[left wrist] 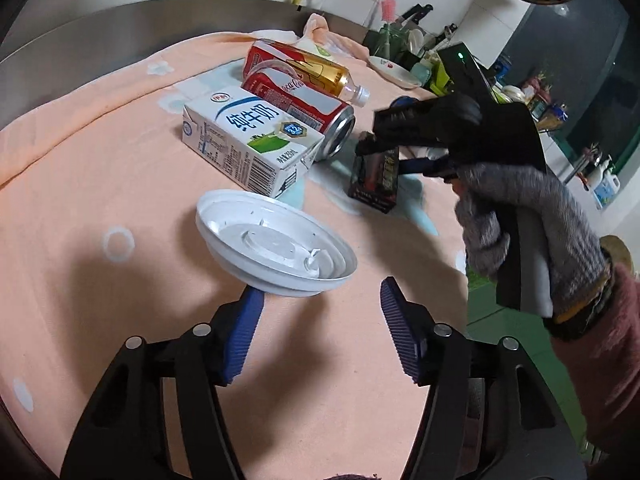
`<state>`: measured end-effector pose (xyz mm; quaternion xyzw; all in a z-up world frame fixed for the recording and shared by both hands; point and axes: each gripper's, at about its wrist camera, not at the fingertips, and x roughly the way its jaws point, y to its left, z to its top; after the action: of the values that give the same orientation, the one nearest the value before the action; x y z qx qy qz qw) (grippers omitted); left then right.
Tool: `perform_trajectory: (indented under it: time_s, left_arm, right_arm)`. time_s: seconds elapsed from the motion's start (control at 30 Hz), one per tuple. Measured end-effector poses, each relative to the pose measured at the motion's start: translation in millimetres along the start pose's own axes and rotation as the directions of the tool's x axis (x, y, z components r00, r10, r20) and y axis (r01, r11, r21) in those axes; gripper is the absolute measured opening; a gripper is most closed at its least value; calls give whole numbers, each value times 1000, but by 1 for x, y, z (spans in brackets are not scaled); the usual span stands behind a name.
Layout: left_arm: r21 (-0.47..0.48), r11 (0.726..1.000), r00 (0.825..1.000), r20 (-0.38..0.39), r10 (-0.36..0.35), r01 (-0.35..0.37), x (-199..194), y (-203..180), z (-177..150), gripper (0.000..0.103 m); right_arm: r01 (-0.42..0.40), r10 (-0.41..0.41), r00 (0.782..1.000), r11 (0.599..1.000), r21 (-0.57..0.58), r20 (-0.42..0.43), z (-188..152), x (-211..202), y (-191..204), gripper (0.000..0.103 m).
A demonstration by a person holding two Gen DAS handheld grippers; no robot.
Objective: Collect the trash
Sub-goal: 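Grasp the black box with the right gripper and lift it while the left gripper holds the lid, then drop the black box into the green basket with the right gripper while the left gripper releases the lid there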
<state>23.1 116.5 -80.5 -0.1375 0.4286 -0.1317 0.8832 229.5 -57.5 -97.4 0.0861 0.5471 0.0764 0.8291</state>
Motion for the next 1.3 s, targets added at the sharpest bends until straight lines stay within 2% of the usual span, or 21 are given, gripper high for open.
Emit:
perform_trajectory:
  time_s: [0.07,0.2,0.27,0.3,0.43,0.5,0.67,0.83,1.1,1.3]
  left_arm:
    - [-35,999,1000,-3,-13,13,0,5,1,67]
    - [-135,991,1000,-10,7,-8,6,22,5,67]
    - [-208,978,1000,-19,0,-4,9,35,7,64]
    - [-233,972,1000,-20,1,-5,10,40,7,60]
    - [-317,948,1000,-24,18,-24,15,57,8,30]
    - [-340,940,999,-31,20,-30,18,63,11,26]
    - [-279,959,999,11,42,-37,9,50,19,12]
    - [-161,982,994,35,108,-101,2,29,30,12]
    - [-88,993,995,58,79,-74,-1,1,42,12]
    - [-36,999,997,62,35,-33,5,-28,56,12]
  right_arm:
    - [-20,20,1000,1000,-17,2,-4,-2,-1,50]
    - [-48,49,999,997,-60,12,-11,-6,0,47]
    - [-60,62,998,994,-94,23,-18,-10,1,47]
    - [-61,64,998,993,-104,26,-21,-11,3,47]
    - [-95,101,994,986,-140,34,-31,-15,4,46]
    - [-129,133,991,982,-141,22,-33,-16,4,46]
    - [-185,191,981,971,-153,29,-43,-27,-4,45]
    - [-250,260,964,956,-156,50,-51,-45,-18,44]
    - [-291,310,943,945,-152,121,-56,-79,-48,44]
    - [-258,273,941,961,-100,202,-48,-103,-98,44]
